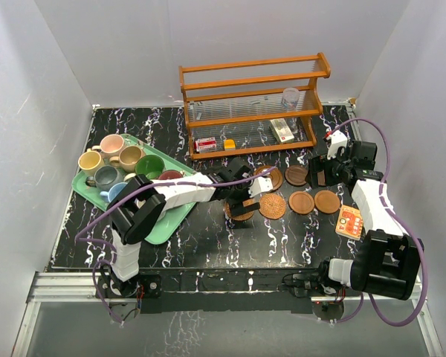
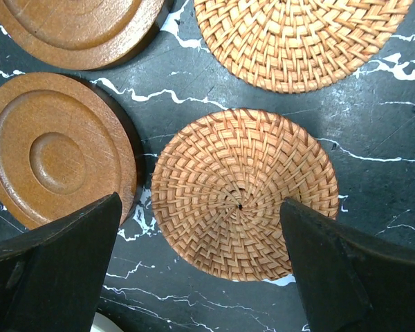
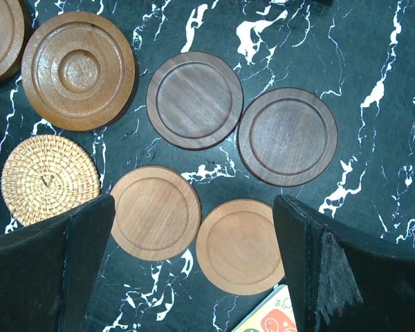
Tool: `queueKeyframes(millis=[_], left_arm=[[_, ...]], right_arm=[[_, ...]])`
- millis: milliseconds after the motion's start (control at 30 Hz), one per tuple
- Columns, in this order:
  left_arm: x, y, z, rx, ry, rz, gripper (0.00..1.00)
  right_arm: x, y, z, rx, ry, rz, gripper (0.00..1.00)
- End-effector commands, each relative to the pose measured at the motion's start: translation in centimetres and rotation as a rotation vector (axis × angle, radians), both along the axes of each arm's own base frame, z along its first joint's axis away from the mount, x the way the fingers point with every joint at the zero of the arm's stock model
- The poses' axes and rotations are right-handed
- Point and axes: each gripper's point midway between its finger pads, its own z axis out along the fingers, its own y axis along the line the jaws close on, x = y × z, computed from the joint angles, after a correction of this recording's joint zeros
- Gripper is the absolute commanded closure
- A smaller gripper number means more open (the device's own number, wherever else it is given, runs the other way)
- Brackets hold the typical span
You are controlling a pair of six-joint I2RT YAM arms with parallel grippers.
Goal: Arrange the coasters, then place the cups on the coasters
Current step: Move the coaster to the center of the board.
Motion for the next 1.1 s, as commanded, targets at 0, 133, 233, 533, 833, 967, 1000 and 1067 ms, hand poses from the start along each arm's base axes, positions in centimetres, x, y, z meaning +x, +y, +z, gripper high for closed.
queueKeyframes(millis=[0, 133, 233, 533, 833, 967, 1000, 1067], left_arm=[[-2.2, 1.7, -3.4, 0.110, 0.082, -0.009, 0.01], [-2.4, 2.0, -3.3, 0.111, 0.077, -0.014, 0.01], [-2.5, 2.2, -3.0, 0.112, 0.074, -0.019, 0.01], [-3.1, 2.9, -2.5, 0.109, 0.062, -0.041, 0.01], [-3.1, 3.3, -2.4, 0.114, 0.050, -0.048, 0.01], [-2.9, 3.3, -2.4, 0.118, 0.041, -0.041, 0.01], [-2.7, 3.2, -2.3, 0.118, 0.039, -0.037, 0.01], [-2.5, 3.1, -2.4, 0.121, 0.036, -0.028, 0.01]], right_arm=[[1.0, -0.1, 1.1, -0.008, -0.053, 0.013, 0.02], [1.0, -0.2, 1.0, -0.007, -0.050, 0.012, 0.02], [1.0, -0.1, 1.0, -0.005, -0.048, 0.013, 0.02], [1.0, -0.1, 0.9, -0.004, -0.045, 0.011, 0.02], [1.0, -0.1, 0.7, -0.002, -0.037, 0.009, 0.02], [1.0, -0.1, 0.6, -0.001, -0.036, 0.010, 0.02], [1.0, -0.2, 0.6, -0.001, -0.035, 0.010, 0.02], [1.0, -0.1, 0.5, -0.001, -0.031, 0.010, 0.02]])
